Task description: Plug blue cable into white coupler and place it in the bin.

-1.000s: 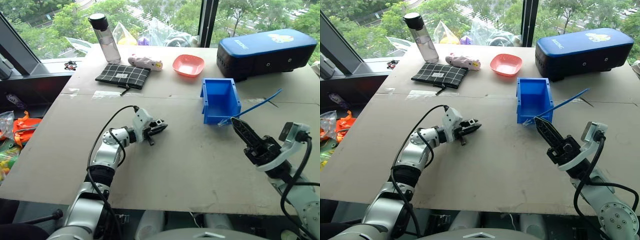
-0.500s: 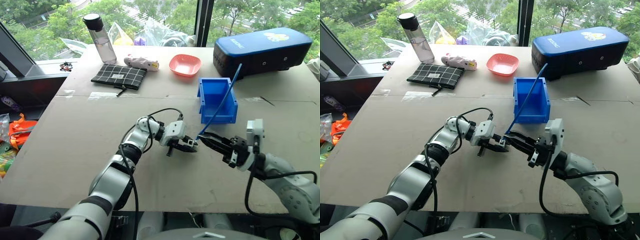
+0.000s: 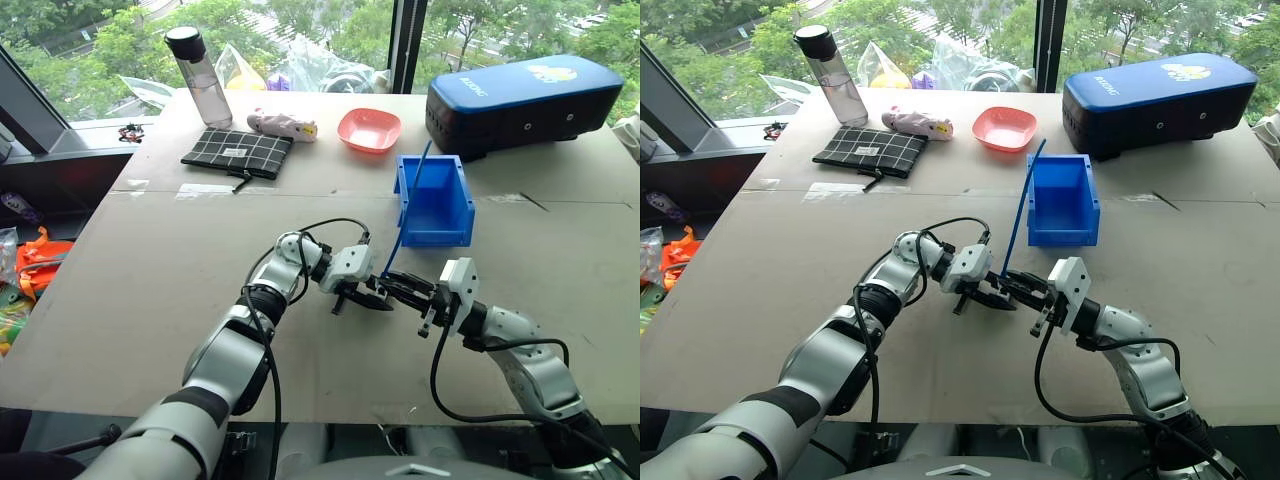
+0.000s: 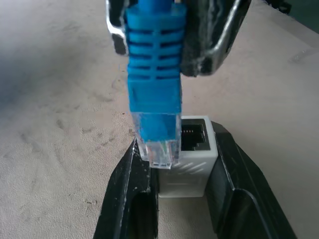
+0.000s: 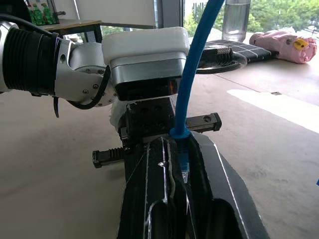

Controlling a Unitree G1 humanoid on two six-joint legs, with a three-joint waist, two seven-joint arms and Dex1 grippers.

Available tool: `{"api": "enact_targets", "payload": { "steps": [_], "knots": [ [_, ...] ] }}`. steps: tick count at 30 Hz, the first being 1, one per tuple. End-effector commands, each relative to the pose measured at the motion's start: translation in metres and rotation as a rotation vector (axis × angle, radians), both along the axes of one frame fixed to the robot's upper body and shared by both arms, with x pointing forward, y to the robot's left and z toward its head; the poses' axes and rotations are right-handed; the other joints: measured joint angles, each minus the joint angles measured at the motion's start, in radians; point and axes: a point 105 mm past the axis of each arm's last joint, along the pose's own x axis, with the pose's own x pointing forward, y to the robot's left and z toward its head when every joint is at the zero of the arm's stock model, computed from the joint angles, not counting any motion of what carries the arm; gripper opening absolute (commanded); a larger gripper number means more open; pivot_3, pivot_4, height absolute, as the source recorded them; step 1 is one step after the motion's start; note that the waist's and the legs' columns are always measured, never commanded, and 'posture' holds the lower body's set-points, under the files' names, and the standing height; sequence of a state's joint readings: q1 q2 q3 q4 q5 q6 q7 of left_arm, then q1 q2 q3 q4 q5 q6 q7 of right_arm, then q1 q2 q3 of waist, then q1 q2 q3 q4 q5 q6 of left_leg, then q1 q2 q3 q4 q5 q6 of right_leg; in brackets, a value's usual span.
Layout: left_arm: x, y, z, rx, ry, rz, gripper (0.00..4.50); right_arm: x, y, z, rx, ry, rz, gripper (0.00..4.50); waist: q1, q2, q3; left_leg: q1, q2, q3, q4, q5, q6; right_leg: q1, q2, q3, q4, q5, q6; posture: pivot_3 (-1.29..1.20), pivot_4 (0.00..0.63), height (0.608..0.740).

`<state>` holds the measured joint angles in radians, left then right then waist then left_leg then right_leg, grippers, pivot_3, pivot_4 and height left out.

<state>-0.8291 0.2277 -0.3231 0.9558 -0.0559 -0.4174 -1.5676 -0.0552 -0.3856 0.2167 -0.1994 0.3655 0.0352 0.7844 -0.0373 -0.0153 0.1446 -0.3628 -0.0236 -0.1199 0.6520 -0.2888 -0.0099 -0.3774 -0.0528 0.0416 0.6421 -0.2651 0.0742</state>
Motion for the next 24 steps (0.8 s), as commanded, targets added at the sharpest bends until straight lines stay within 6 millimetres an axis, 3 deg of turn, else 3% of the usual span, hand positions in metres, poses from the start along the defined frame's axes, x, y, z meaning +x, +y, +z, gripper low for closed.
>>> {"api": "enact_targets", "payload": {
  "steps": [1,24],
  "knots": [
    [0.006,0.003,0.008,0.006,-0.013,0.007,0.61,-0.006,-0.002,0.002,0.012,-0.001,0.018,0.00,0.000,0.000,0.000,0.000,0.000,0.000,0.000,0.000,0.000,0.000,0.000,0.000,0.000,0.000,0.000,0.00,0.150,0.736],
    [0.006,0.009,0.007,0.020,-0.011,0.007,0.61,-0.003,-0.008,0.013,0.018,-0.019,0.018,0.00,-0.002,0.000,0.000,0.001,0.000,-0.001,0.000,0.000,0.000,0.000,0.000,0.000,0.001,0.000,0.000,0.00,0.150,0.736]
  ]
}}
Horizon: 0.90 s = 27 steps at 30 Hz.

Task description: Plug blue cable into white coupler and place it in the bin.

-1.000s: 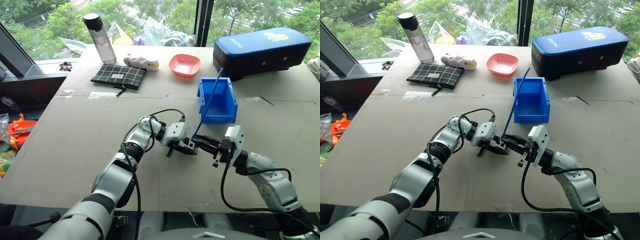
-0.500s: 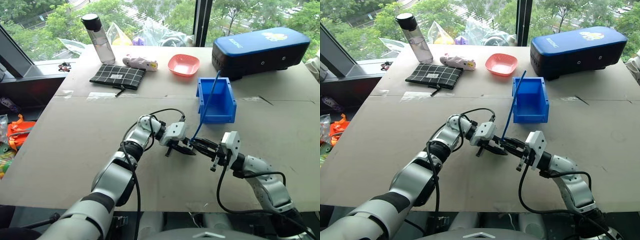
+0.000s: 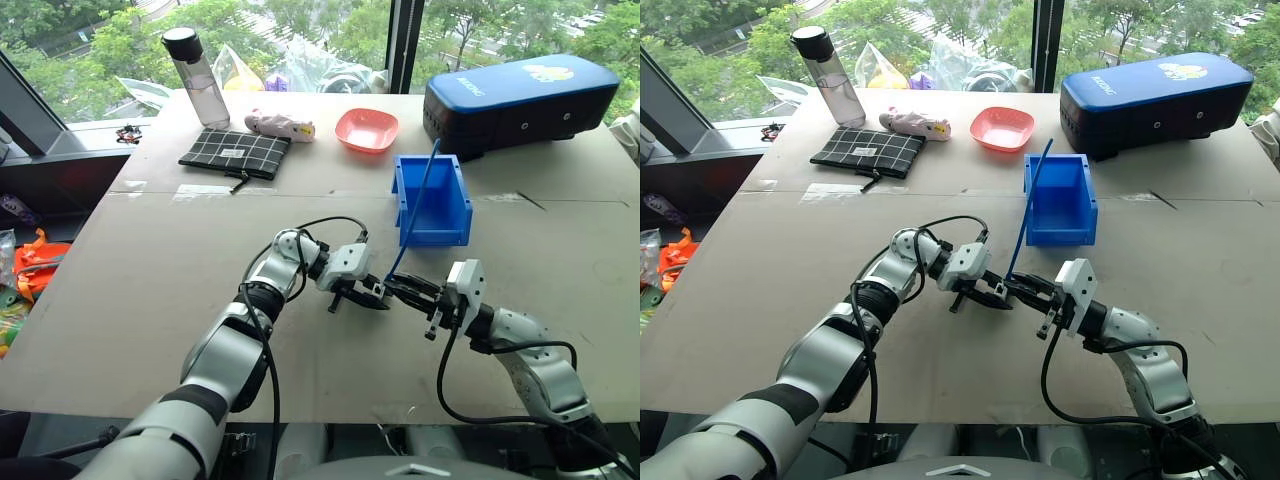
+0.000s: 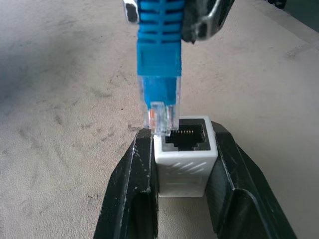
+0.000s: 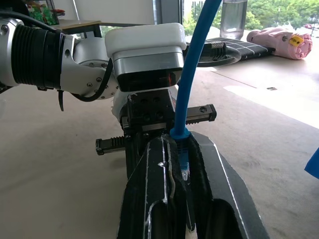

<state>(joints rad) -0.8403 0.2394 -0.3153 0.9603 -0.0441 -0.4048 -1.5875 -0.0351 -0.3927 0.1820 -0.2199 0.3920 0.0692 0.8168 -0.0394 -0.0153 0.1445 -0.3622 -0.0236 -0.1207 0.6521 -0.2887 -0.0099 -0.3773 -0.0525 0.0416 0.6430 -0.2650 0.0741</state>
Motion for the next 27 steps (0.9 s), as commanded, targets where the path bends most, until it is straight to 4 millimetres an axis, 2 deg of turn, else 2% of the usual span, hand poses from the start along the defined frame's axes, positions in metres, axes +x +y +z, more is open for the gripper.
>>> {"api": "enact_targets", "payload": {
  "steps": [1,14,27],
  "knots": [
    [0.004,0.004,0.006,-0.003,-0.017,0.009,0.61,0.000,-0.001,0.012,0.005,-0.043,0.015,0.00,0.000,0.000,0.000,0.000,0.000,0.000,0.000,0.000,0.000,0.000,0.000,0.000,0.000,0.000,0.000,0.00,0.150,0.736],
    [0.002,0.004,0.005,-0.001,-0.010,0.002,0.61,-0.011,0.006,0.006,-0.043,-0.037,0.075,0.00,0.000,0.000,0.000,0.000,0.000,0.000,0.000,0.000,0.000,0.000,0.000,0.000,0.000,0.000,0.000,0.00,0.150,0.736],
    [0.000,0.003,0.004,0.002,-0.006,-0.010,0.61,-0.006,0.009,0.002,-0.069,-0.060,0.064,0.00,0.000,0.000,0.000,0.000,0.000,0.000,0.000,0.000,0.000,0.000,0.000,0.000,0.000,0.000,0.000,0.00,0.150,0.736]
  ]
}}
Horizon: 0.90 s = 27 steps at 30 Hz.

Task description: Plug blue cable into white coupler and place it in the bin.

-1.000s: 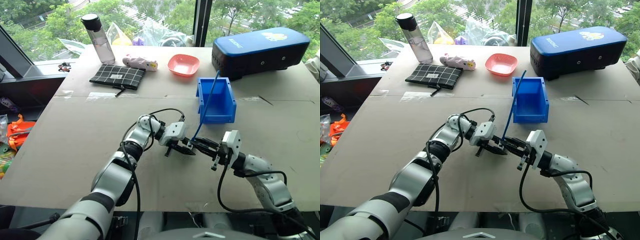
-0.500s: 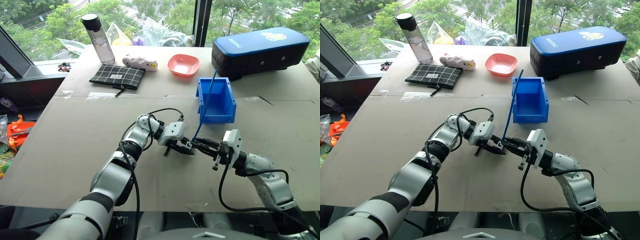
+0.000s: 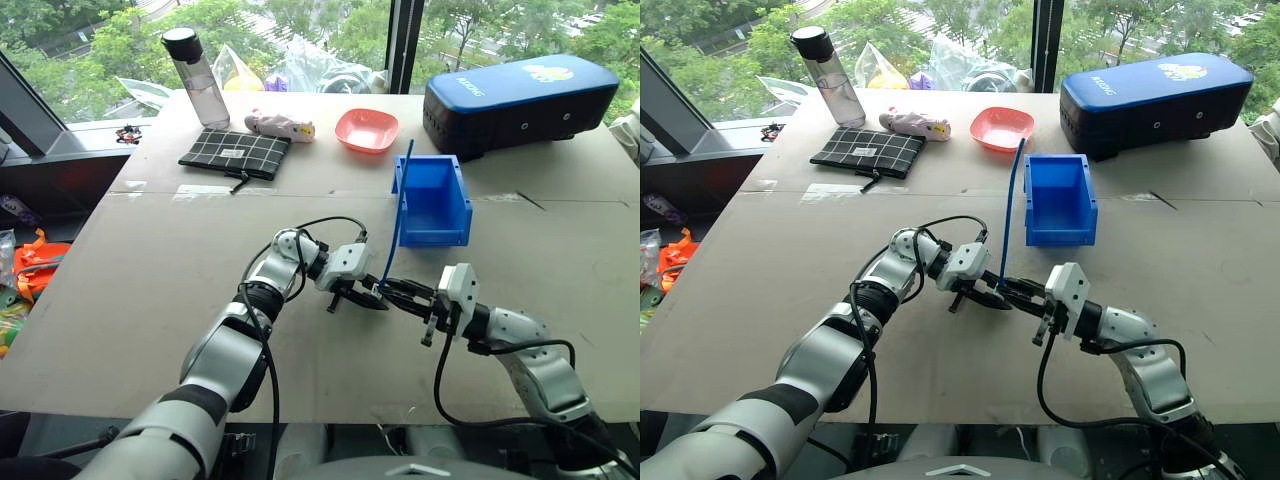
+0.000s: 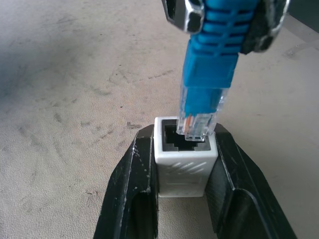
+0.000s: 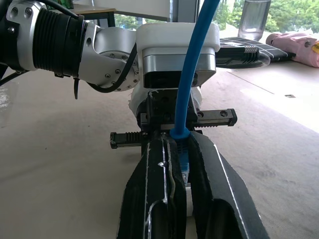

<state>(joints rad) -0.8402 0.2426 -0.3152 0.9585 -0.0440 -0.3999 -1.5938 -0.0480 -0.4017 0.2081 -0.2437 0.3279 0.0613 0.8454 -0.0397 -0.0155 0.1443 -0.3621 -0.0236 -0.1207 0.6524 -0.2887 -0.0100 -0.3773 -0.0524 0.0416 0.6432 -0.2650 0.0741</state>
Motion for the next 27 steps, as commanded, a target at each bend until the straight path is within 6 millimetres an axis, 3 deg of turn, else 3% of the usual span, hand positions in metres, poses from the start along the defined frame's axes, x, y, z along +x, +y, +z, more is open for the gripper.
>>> {"api": "enact_targets", "payload": {
  "steps": [1,17,27],
  "knots": [
    [0.000,0.002,0.004,-0.003,-0.010,-0.009,0.61,-0.001,0.001,0.001,-0.005,-0.009,0.012,0.00,0.000,0.000,0.000,0.000,0.000,0.000,0.000,0.000,0.000,0.000,0.000,0.000,0.000,0.000,0.000,0.00,0.150,0.736],
    [-0.002,0.002,0.003,-0.002,-0.010,-0.021,0.61,0.005,-0.001,-0.007,-0.032,0.006,0.013,0.00,-0.001,0.000,0.000,0.000,0.000,0.000,0.000,0.000,0.000,0.000,0.000,0.000,0.000,0.000,0.000,0.00,0.150,0.736],
    [-0.002,0.003,0.002,0.001,-0.008,-0.018,0.61,0.000,0.004,-0.023,-0.203,-0.019,0.065,0.00,-0.001,-0.001,-0.001,0.000,0.000,0.000,0.000,0.000,0.000,0.000,0.000,0.000,0.000,0.000,0.000,0.00,0.150,0.736]
  ]
}}
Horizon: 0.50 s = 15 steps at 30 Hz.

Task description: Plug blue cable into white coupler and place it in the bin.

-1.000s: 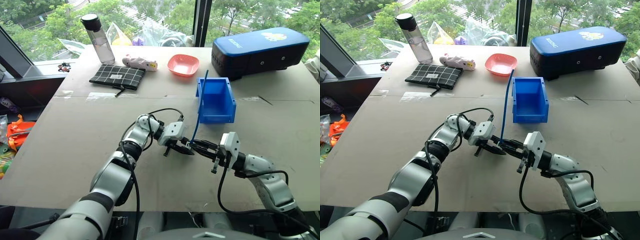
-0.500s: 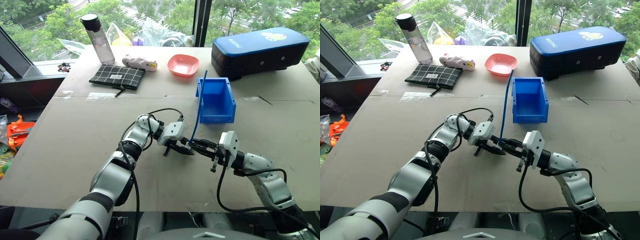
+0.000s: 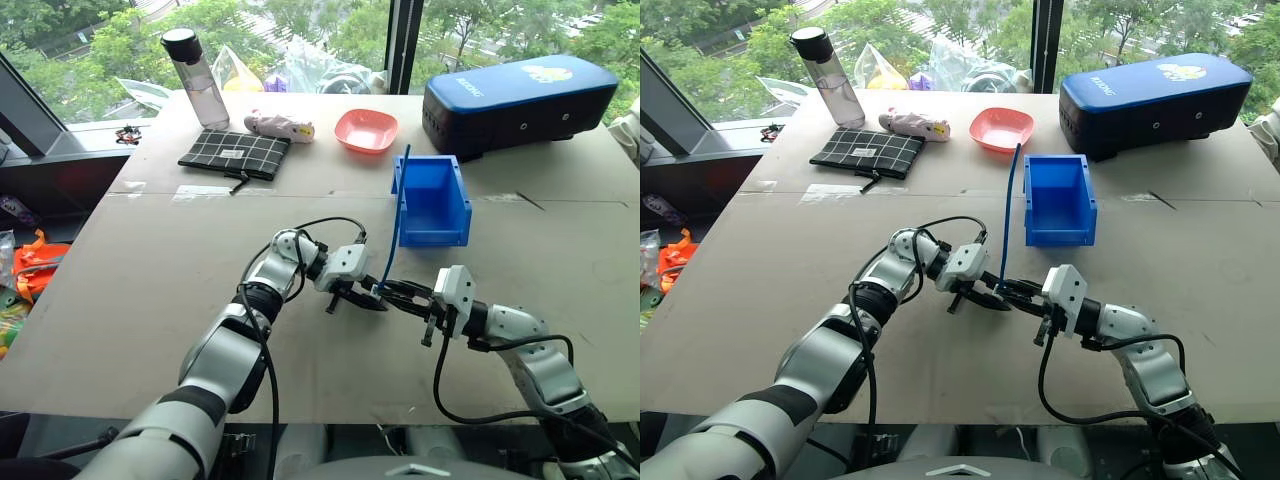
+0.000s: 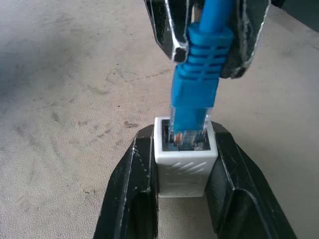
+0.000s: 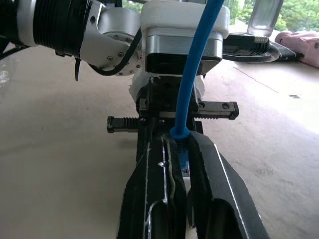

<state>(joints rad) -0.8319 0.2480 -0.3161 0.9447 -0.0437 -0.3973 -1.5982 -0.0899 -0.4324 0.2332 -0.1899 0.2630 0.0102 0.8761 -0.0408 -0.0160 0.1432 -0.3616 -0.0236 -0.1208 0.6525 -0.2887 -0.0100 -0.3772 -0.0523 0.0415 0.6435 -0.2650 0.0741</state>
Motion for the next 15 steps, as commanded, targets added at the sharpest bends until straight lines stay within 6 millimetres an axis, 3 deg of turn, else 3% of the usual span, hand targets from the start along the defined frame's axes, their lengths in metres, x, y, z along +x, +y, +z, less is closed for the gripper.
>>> {"api": "enact_targets", "payload": {
  "steps": [1,15],
  "knots": [
    [-0.001,0.002,0.003,-0.002,-0.007,-0.014,0.61,-0.003,0.004,-0.018,-0.120,0.032,0.023,0.00,-0.001,0.000,0.000,0.000,0.000,0.000,0.000,0.000,0.000,0.000,0.000,0.000,0.000,0.000,0.000,0.00,0.150,0.736],
    [-0.003,0.000,0.004,-0.005,-0.008,-0.018,0.61,-0.007,0.003,-0.051,-0.225,0.212,0.004,0.00,-0.003,-0.002,-0.004,0.002,0.000,-0.003,0.000,0.000,0.000,0.000,0.002,0.001,0.002,0.000,0.000,0.00,0.150,0.736]
  ]
}}
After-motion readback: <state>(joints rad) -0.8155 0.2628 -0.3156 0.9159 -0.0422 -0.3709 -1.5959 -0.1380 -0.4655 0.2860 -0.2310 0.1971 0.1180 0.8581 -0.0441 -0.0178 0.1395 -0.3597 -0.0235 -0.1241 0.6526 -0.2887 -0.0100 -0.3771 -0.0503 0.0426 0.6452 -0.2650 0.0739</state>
